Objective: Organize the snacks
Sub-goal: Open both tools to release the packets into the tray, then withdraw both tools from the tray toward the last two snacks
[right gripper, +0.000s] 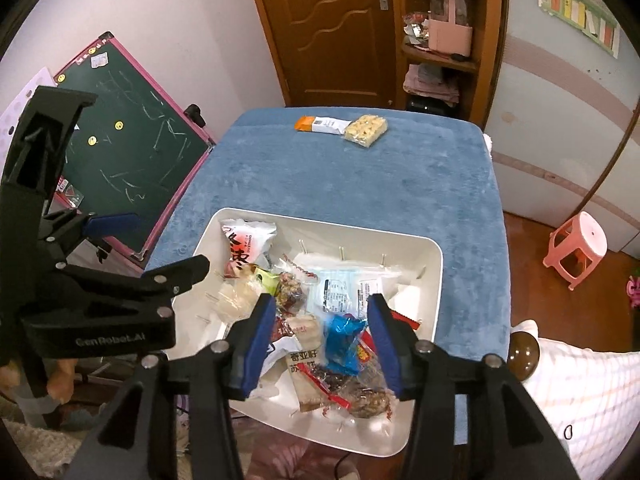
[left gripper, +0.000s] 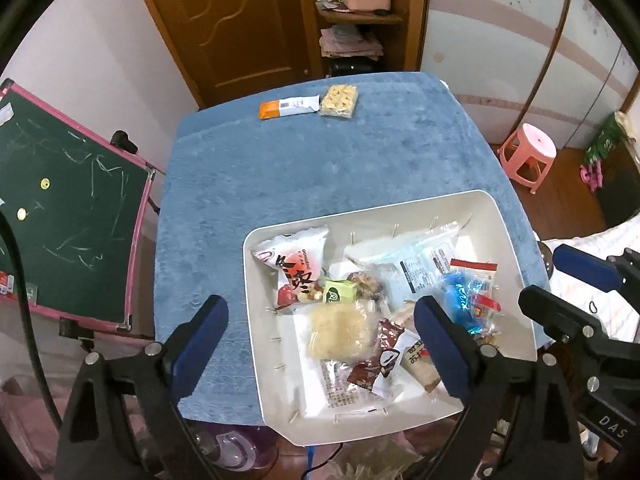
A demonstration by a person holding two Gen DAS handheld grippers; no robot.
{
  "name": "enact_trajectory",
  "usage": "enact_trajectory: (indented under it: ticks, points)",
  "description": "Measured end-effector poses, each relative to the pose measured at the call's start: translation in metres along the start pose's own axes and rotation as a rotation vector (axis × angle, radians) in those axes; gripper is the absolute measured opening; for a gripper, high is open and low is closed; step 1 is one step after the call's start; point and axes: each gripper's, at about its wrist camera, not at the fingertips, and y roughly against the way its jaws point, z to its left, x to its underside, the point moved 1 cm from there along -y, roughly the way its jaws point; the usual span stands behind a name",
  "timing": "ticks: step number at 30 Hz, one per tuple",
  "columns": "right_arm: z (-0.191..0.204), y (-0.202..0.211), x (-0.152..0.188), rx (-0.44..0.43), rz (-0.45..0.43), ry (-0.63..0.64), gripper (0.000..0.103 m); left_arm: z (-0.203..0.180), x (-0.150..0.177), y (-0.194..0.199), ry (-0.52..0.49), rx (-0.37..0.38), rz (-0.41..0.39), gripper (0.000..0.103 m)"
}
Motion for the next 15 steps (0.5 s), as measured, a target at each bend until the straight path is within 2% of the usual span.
enact_trajectory:
  ticks: [15]
  points:
    - [0.0,0.012,0.004,-0.009,-0.029,0.014,0.049,-0.003,0.003,0.011,0.028,-0.023,-0.006,0.093]
